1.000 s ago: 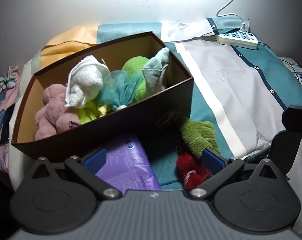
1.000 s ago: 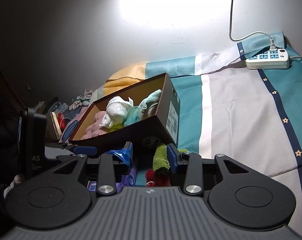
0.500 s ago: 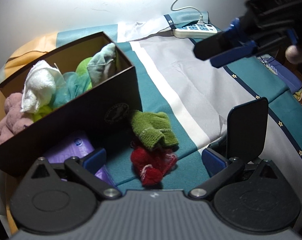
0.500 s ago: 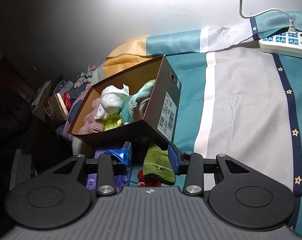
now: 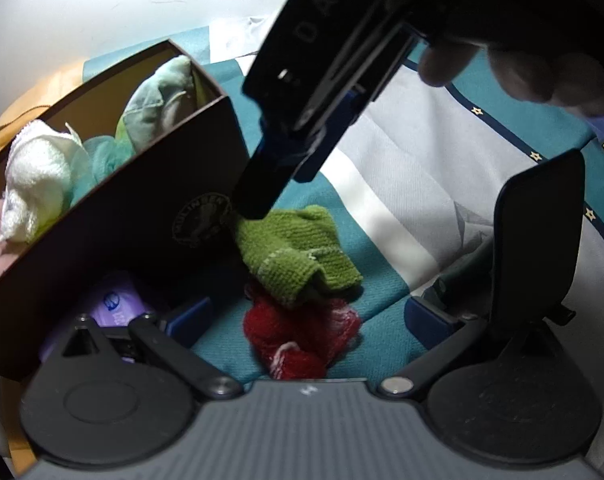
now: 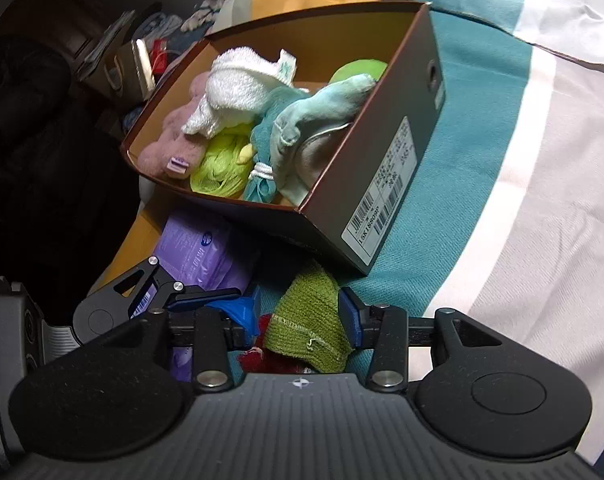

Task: Organize soft objects
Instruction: 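Grasp the red knitted item with the left gripper while the right grasps the green knitted glove, then lift and carry the red item with the left gripper while the right carries the green glove over the box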

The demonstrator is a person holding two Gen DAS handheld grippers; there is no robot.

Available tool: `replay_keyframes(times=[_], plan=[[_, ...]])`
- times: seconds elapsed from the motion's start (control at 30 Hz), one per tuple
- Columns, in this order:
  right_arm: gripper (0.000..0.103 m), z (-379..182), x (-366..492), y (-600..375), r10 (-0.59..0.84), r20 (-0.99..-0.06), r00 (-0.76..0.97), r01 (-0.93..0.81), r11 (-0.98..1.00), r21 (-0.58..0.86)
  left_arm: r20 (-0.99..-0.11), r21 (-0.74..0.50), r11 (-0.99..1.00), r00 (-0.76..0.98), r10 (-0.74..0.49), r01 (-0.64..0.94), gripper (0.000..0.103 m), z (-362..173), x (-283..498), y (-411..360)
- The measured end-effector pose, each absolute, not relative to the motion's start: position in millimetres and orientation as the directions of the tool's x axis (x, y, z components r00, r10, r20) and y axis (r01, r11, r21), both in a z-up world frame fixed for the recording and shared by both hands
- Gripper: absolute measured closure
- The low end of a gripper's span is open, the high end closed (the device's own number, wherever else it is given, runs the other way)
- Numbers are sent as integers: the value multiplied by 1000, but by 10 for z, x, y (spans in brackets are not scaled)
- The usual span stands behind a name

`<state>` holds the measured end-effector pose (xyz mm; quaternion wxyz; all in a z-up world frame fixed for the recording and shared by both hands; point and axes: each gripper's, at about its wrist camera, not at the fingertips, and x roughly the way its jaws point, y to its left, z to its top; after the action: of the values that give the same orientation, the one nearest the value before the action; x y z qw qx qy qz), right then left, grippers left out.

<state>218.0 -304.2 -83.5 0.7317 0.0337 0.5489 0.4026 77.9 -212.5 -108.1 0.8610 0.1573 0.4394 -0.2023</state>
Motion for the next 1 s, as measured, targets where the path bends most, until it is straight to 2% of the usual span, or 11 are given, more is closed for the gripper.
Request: replay_keyframes(times=[0.3,0.47,0.6,0.67,0.73,0.77,0.87,0.93,1.0], plan=[[75,-1162,2343,-2828,592,-805,-27,-622,621,477,-842,23,874,481,-245,485,1,-1212,892,-1994],[75,-1313,2344,-3042,610,-790,-54,-586,621,520,-845,31,856,471,-254,516,1,-1229,930,-2011],[77,-1335,2304,-3273,645,-763,-40,-550,624,556,-851,6,841,444,-280,541,8,-1253,933,-2011],[81,-1313,2254,-3370,658,-752,-29,-546,620,563,-851,-3,833,435,-292,554,14,-1247,919,-2012],[85,-1286,2197,-3461,671,-742,-9,-542,620,567,-854,-8,829,427,-297,559,27,-1244,903,-2009],[86,-1277,2177,-3489,676,-737,4,-535,624,569,-858,-3,831,426,-288,556,45,-1255,906,-2007],[92,-1267,2134,-3607,695,-718,47,-495,641,587,-855,-4,839,433,-285,544,53,-1287,886,-1976],[96,-1251,2107,-3684,702,-707,79,-466,653,597,-850,-3,848,446,-282,530,71,-1289,873,-1960],[99,-1232,2077,-3746,705,-701,108,-442,666,601,-847,-12,858,451,-282,514,73,-1276,872,-1930]])
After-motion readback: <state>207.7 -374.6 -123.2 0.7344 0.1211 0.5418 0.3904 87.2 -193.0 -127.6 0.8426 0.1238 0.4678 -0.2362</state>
